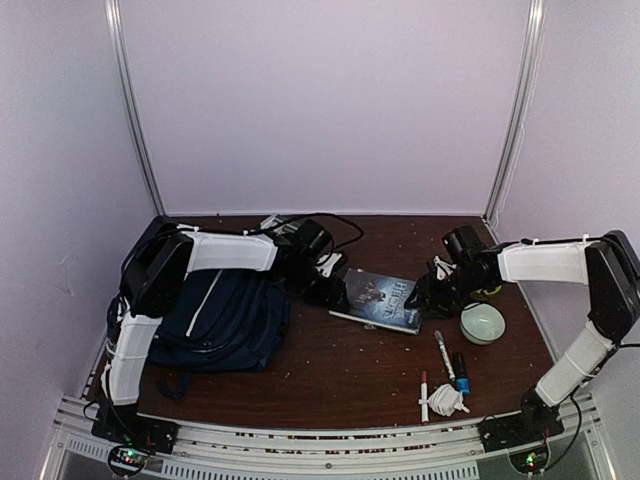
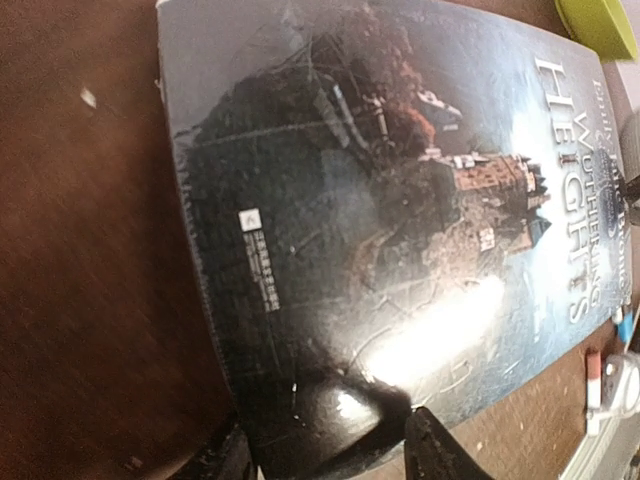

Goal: Pack the student bag
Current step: Move the book to the center of the board.

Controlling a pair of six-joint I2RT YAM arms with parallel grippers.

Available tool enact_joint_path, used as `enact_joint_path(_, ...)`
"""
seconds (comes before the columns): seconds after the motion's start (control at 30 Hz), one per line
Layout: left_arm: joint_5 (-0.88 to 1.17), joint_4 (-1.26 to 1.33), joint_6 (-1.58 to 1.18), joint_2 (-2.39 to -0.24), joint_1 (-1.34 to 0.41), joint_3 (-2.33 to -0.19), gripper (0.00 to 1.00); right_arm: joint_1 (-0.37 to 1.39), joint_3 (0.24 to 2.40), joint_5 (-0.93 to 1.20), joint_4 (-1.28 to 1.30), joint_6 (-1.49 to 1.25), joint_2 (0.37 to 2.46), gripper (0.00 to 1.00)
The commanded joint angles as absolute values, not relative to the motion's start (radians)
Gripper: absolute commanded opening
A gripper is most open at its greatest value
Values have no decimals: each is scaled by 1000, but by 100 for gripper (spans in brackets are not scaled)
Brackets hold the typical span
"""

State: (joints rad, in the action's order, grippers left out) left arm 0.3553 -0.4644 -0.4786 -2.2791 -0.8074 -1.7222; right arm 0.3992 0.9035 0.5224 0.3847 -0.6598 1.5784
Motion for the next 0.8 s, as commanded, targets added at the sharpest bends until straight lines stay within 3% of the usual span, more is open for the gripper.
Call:
enact_joint_path(0.0,520,-431,-417,-2217,-867,-1668,51,469,832,579,303,-694,1451,54)
enact_joint_path(0.3,569,-461,-378,-2215,-900,-1652,50,513,654,502,363,-747,1286,55)
enact_joint_path(0.77,550,-456,-370,-2206,-901,-1611,50,509,611,327,458,-689,1307,58)
